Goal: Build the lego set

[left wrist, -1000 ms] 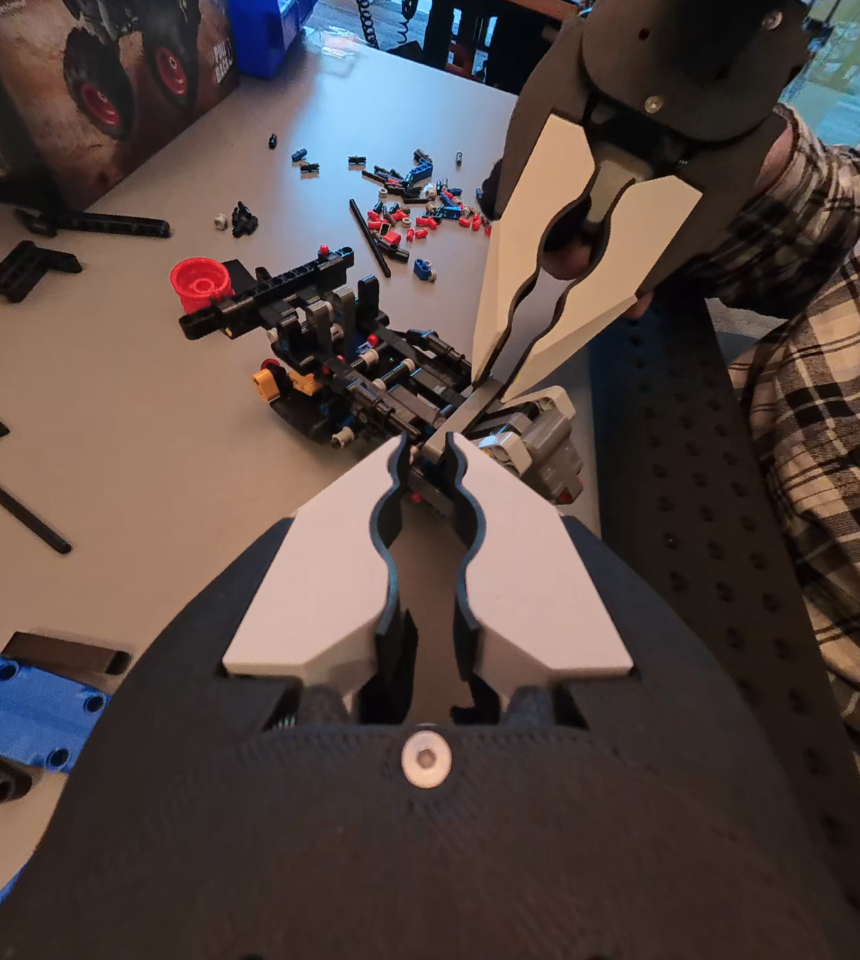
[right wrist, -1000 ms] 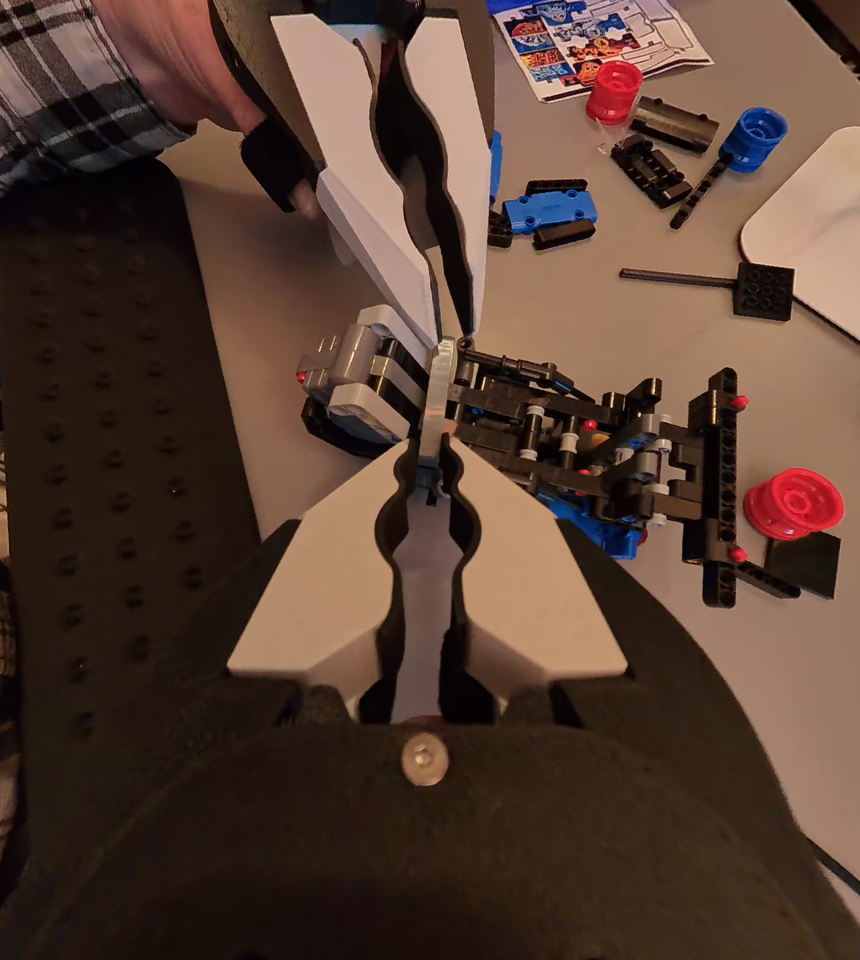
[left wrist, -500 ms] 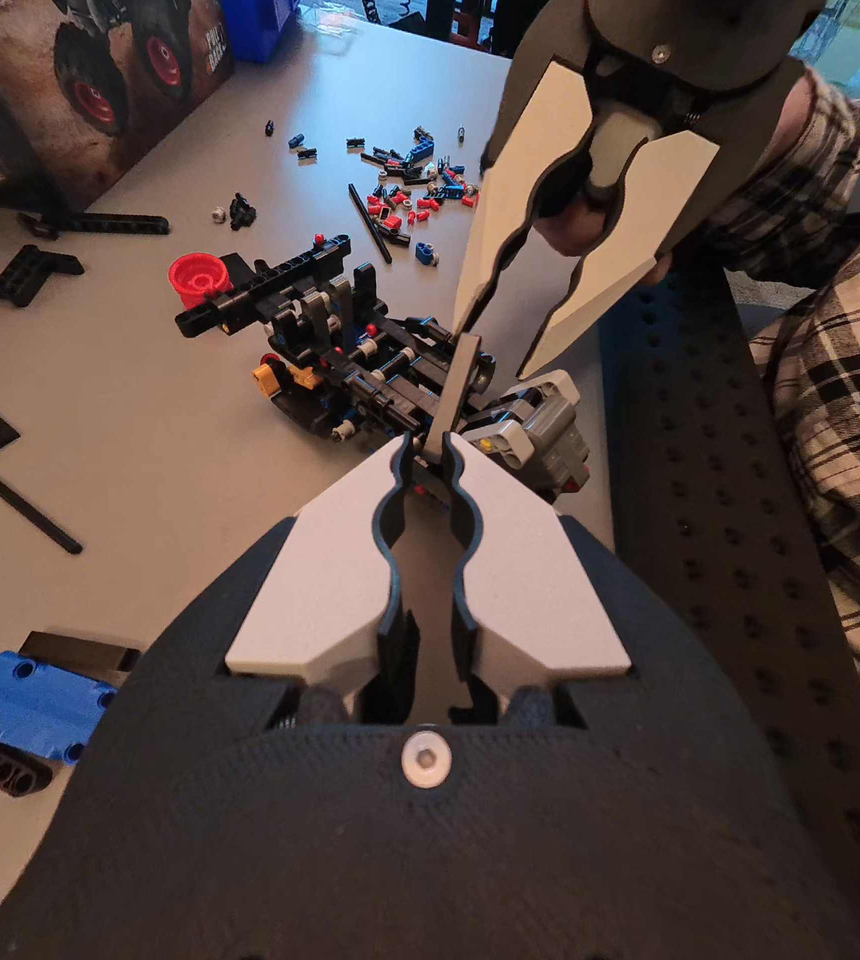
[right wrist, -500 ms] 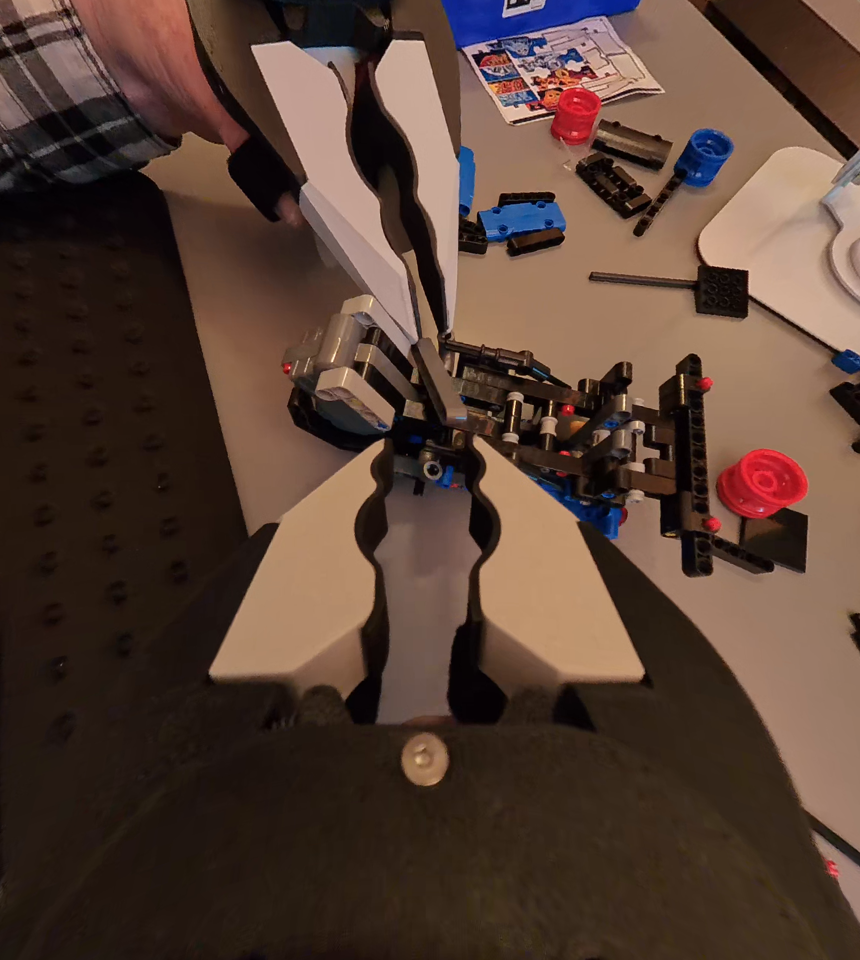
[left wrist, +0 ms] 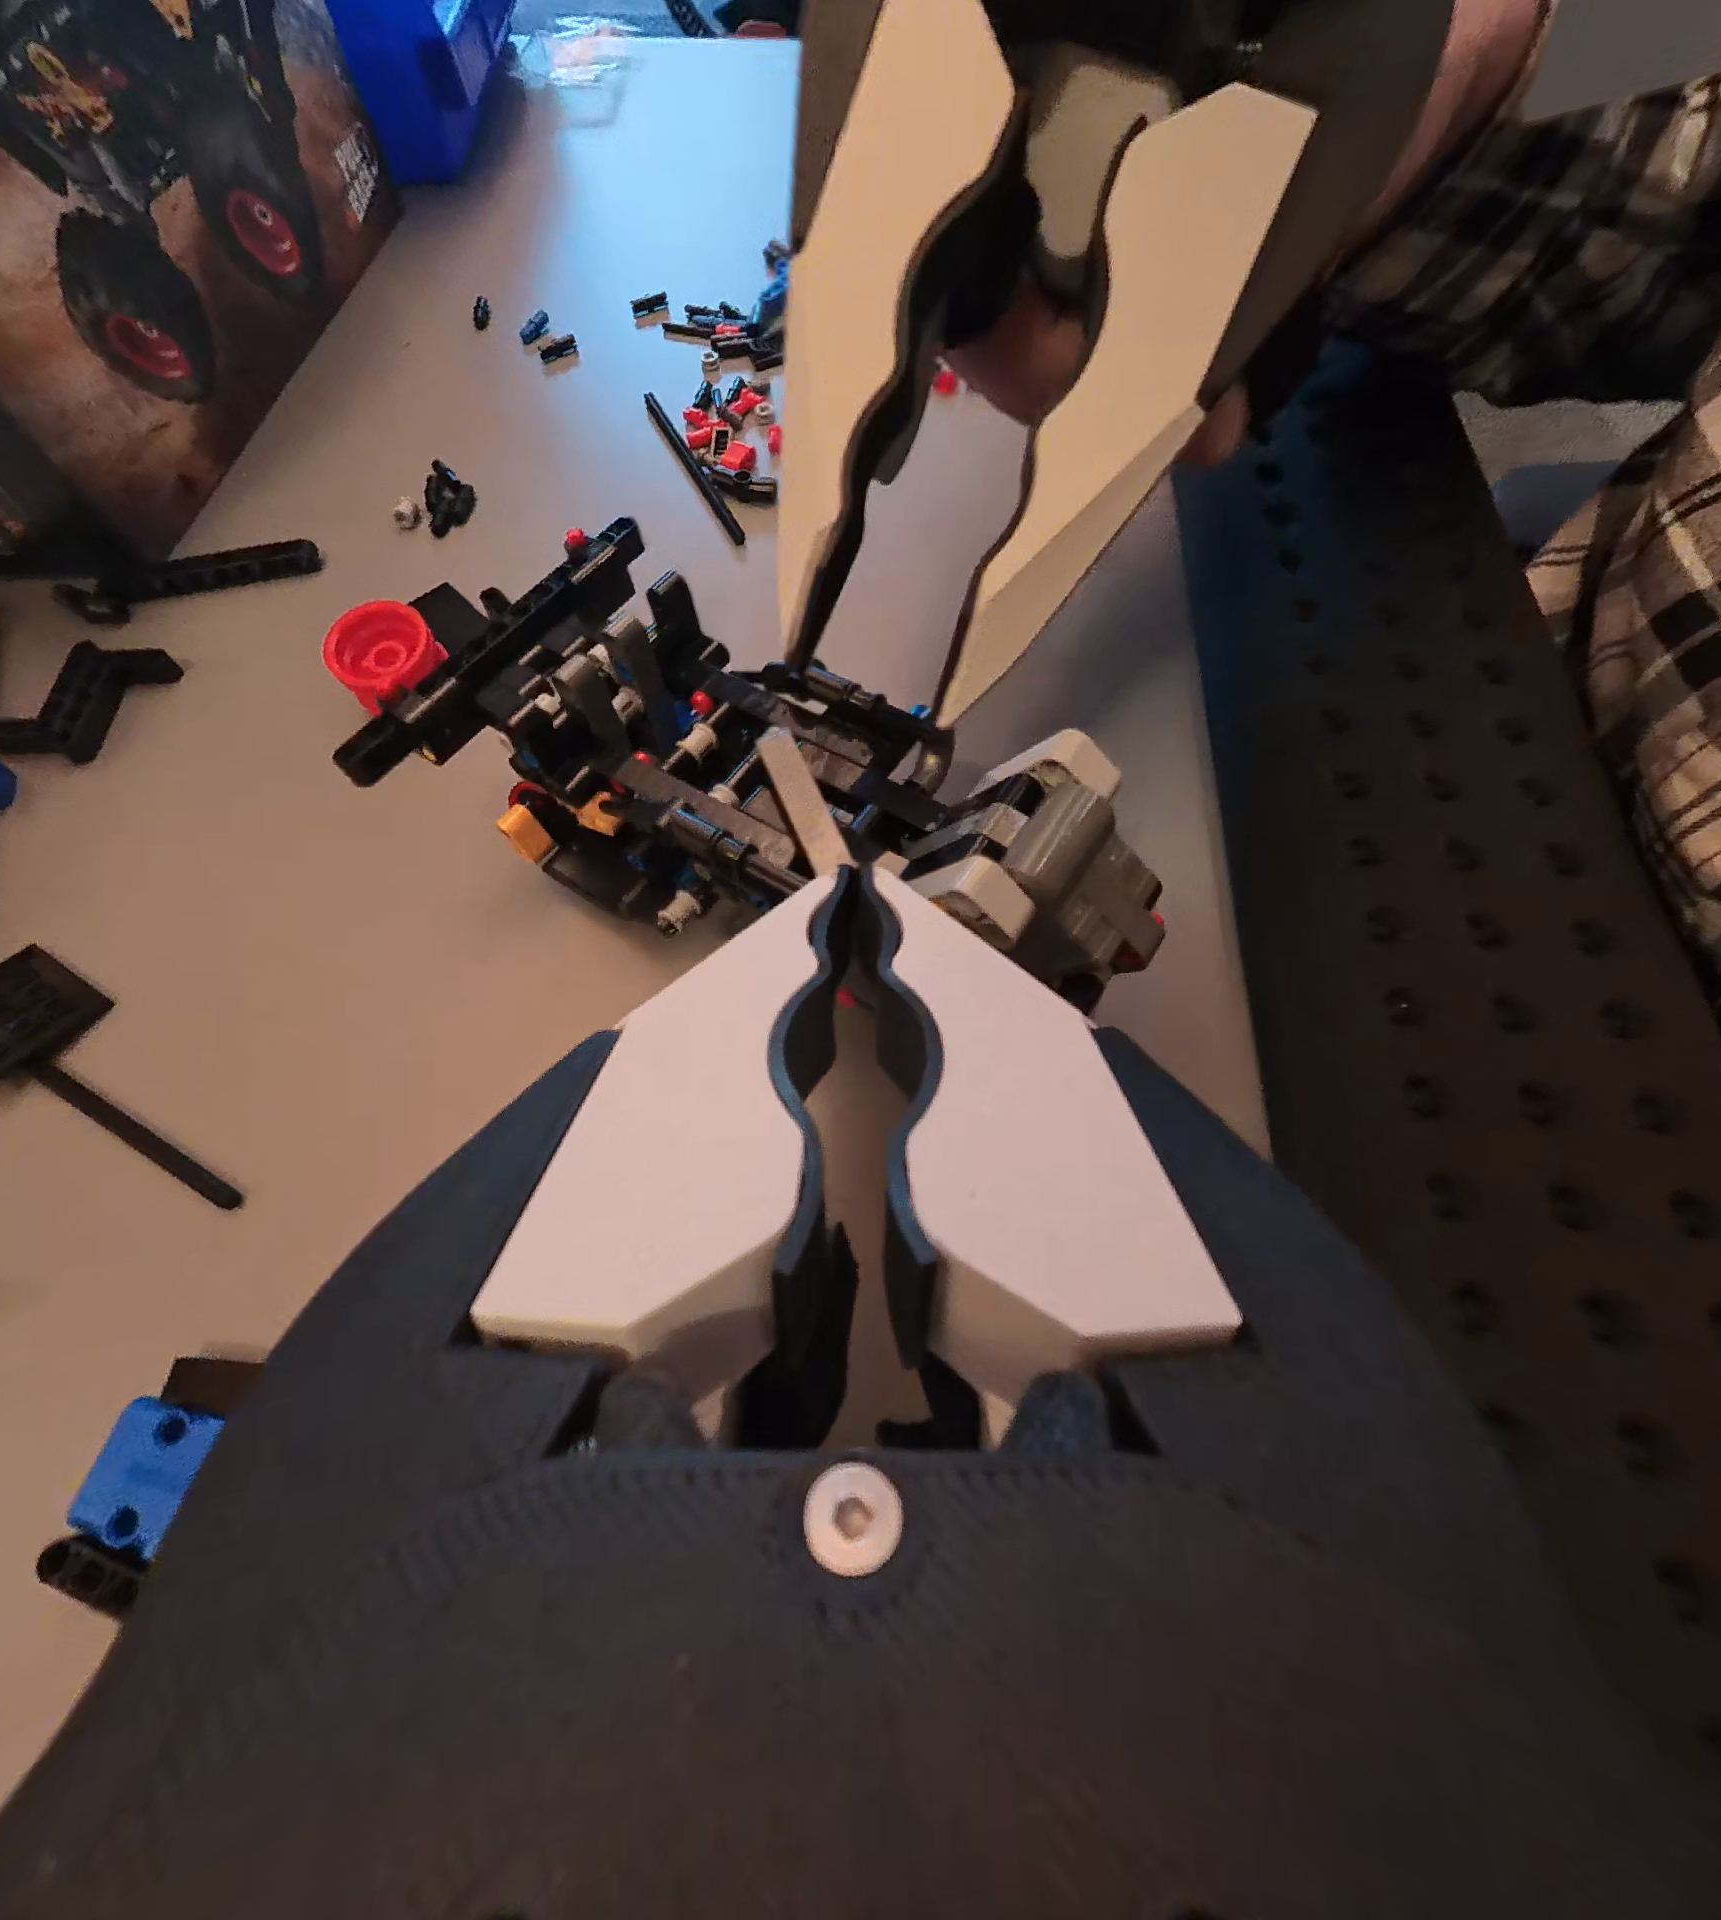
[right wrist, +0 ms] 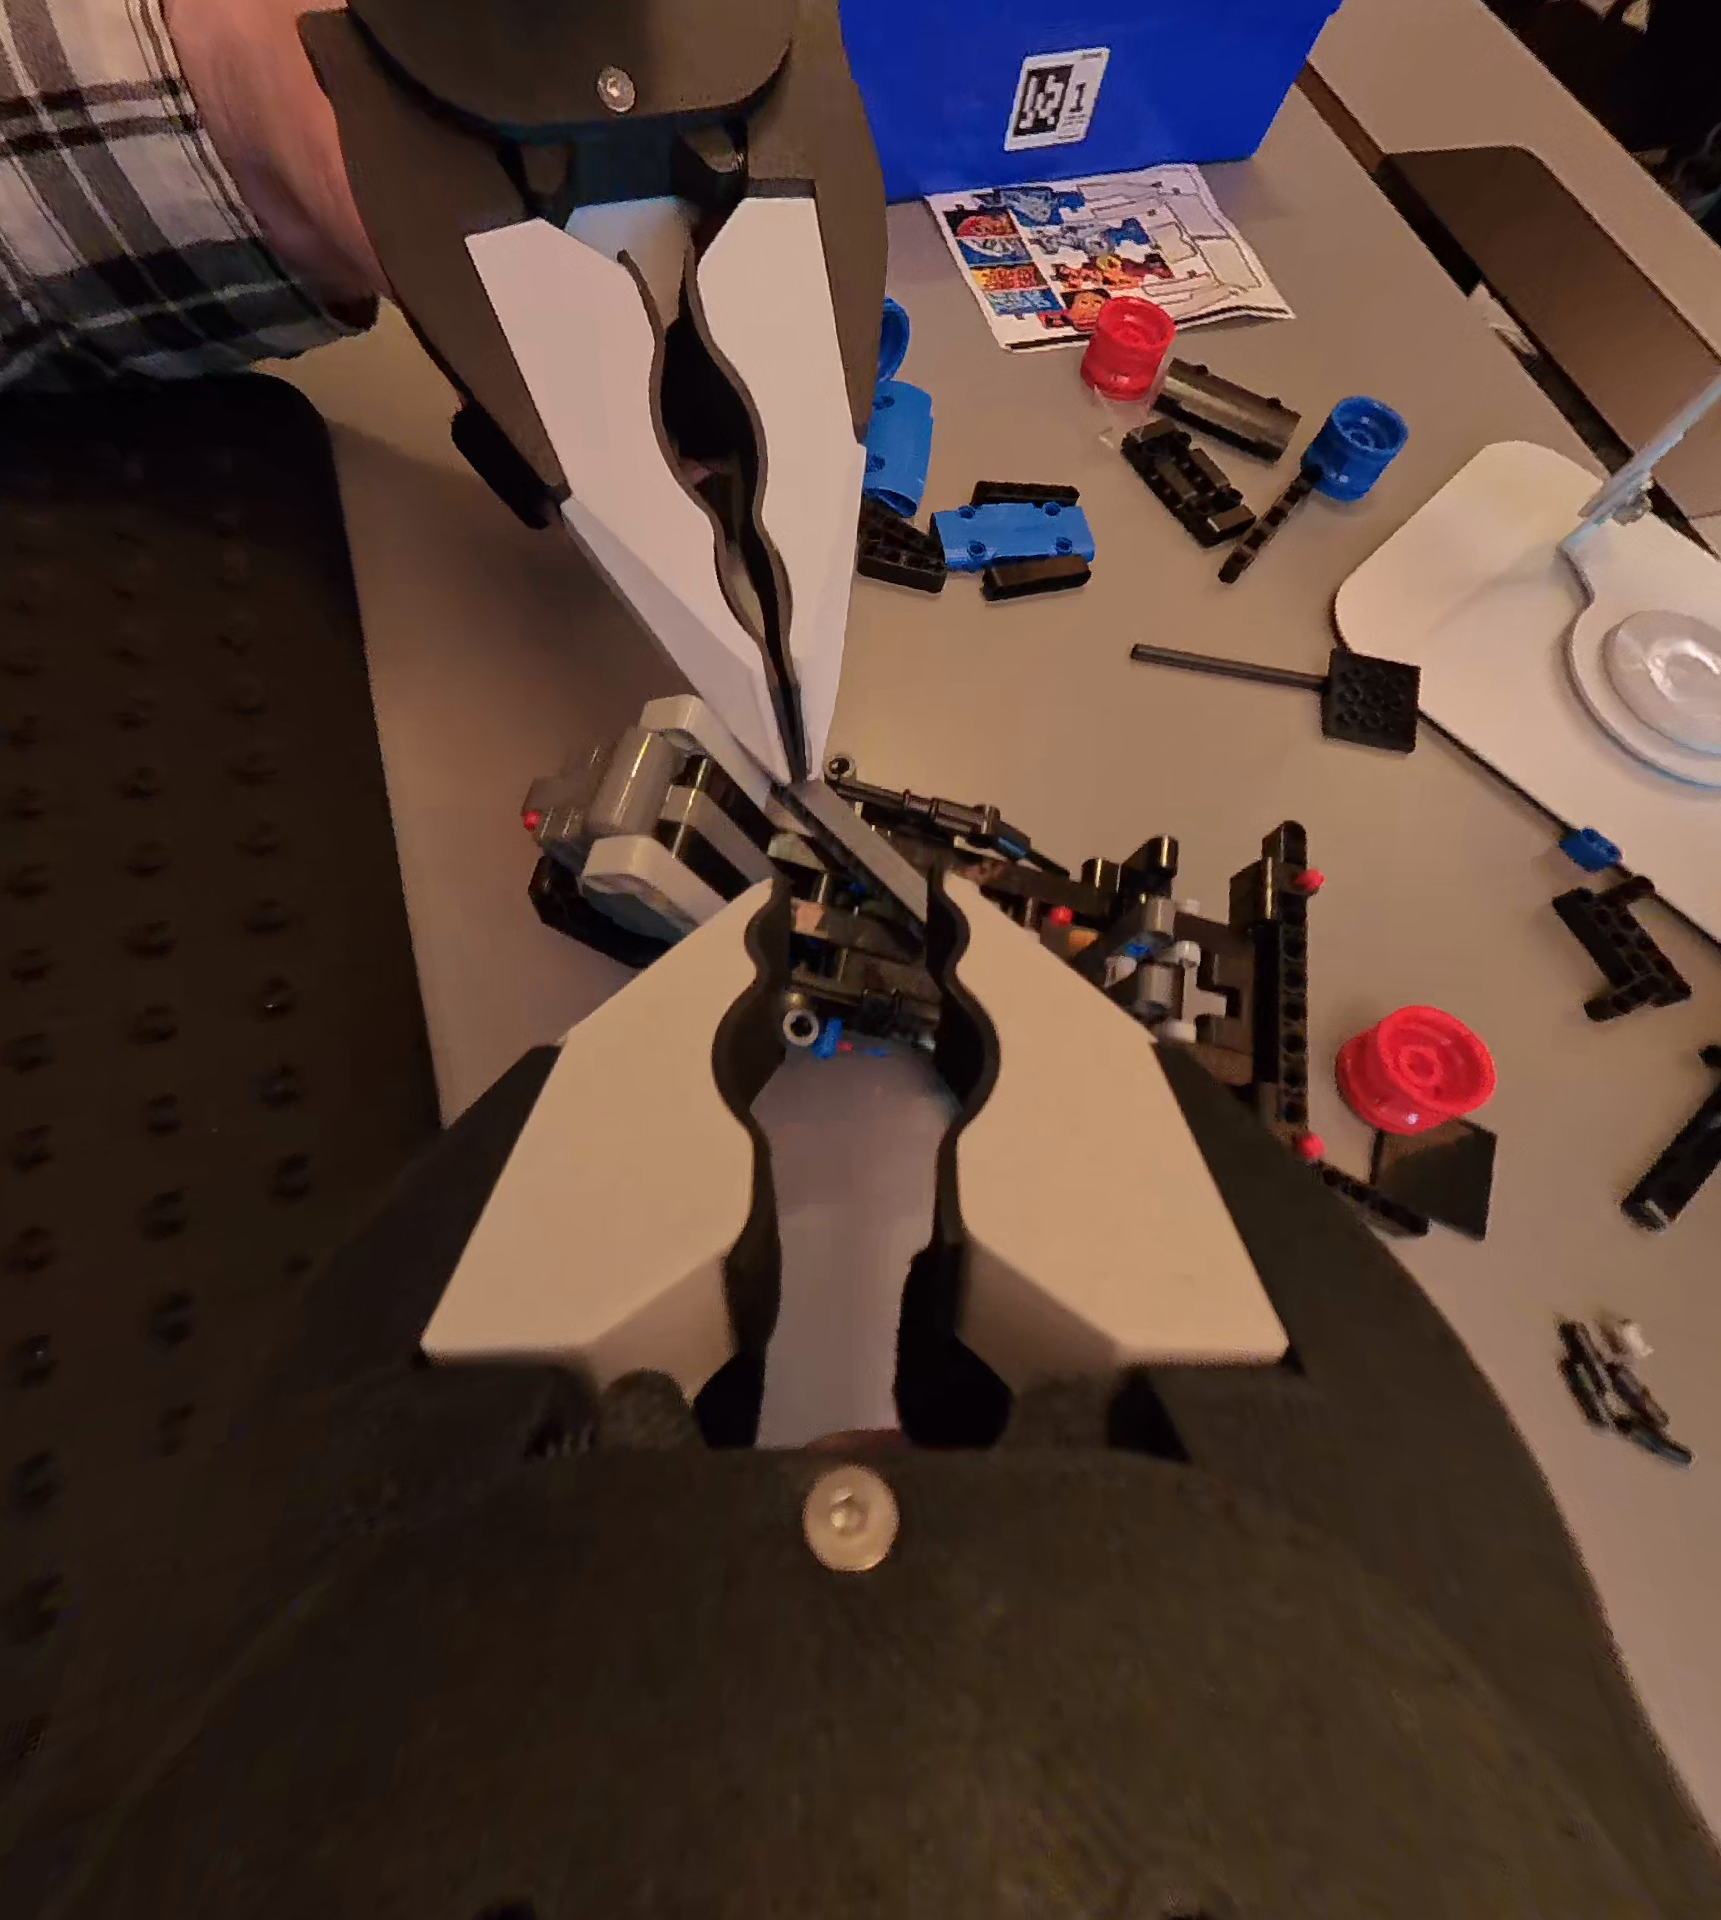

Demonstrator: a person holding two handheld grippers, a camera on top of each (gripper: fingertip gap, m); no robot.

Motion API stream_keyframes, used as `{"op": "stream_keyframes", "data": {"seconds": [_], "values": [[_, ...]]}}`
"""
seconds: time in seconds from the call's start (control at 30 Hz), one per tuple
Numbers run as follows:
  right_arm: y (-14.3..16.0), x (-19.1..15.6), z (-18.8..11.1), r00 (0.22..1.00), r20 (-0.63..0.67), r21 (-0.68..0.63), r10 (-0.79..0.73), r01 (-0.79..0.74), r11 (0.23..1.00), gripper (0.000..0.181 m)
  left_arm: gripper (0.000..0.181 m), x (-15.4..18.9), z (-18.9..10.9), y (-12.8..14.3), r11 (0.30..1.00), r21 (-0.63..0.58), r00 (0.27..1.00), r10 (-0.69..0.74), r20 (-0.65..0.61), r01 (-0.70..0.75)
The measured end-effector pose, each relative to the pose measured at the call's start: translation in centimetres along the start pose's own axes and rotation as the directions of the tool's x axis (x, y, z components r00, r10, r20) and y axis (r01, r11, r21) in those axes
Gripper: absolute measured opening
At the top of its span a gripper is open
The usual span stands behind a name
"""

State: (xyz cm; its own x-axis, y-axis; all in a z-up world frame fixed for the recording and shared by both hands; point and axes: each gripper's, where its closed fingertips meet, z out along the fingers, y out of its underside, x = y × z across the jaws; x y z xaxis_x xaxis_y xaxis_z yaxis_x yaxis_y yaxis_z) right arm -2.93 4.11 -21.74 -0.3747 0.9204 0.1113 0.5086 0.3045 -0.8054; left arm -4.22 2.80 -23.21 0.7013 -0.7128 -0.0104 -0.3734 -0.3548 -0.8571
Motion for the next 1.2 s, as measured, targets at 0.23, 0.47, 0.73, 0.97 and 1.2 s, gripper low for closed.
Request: {"op": "stream_keyframes", "data": {"seconds": [0.23,0.47,0.73,0.97,1.2], "values": [[0.9,-0.2,2.2,0.989,0.133,-0.115,-0.059,0.075,0.991,0.027,0.0,0.4,0.4,-0.2,0.995,-0.036,0.996,0.088,-0.015,-0.088],[1.0,-0.8,2.1,0.979,0.205,-0.144,0.004,0.026,0.989,0.006,0.007,0.1,0.3,-0.6,0.997,-0.01,0.997,0.071,-0.005,-0.071],[0.7,-1.5,0.7,0.965,0.171,-0.147,0.2,-0.176,0.973,0.005,0.02,-0.3,0.0,0.2,0.999,-0.021,1.0,0.026,-0.018,-0.027],[1.1,-1.7,0.8,0.967,0.084,-0.179,0.239,-0.221,0.959,0.005,0.014,-0.4,0.7,0.6,0.999,-0.044,0.999,0.029,-0.041,-0.03],[1.4,-1.6,1.3,0.966,0.058,-0.209,0.252,-0.235,0.949,0.005,0.016,-0.6,0.7,0.2,1.0,-0.017,0.999,0.011,-0.045,-0.011]]}}
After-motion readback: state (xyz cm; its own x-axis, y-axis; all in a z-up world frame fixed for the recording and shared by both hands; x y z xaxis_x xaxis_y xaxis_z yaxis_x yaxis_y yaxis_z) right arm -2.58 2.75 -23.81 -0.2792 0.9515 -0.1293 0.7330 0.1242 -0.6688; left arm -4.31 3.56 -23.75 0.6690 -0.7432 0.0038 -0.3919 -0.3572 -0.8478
